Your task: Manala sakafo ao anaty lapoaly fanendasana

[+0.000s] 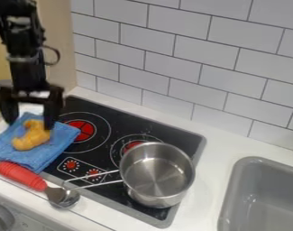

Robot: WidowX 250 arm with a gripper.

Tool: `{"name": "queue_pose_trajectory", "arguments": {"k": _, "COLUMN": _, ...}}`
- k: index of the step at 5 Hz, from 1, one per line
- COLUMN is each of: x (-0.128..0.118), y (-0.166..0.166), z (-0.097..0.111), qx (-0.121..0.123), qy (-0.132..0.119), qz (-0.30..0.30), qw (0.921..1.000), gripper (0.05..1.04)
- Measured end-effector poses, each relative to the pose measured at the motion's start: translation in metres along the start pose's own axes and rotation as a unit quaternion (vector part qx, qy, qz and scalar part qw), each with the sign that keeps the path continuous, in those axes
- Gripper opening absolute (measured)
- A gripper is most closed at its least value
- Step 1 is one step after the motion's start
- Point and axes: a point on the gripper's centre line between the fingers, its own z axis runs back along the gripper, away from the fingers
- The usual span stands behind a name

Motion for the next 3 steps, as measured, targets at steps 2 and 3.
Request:
{"name": "queue_pose_trajectory", "arguments": {"k": 2, "x": 0.037, "y": -0.08, "z": 0.048, "qx": 0.02, "qy": -0.057, "qz": -0.047, "qw": 0.997, "gripper": 0.998}}
{"name": "queue_pose_trajectory", "arguments": {"k": 3, "x": 0.032, "y": -0.115, "z": 0.048, "qx": 0.038, "qy": -0.052, "qz": -0.069, "qw": 0.9955, "gripper": 0.998}}
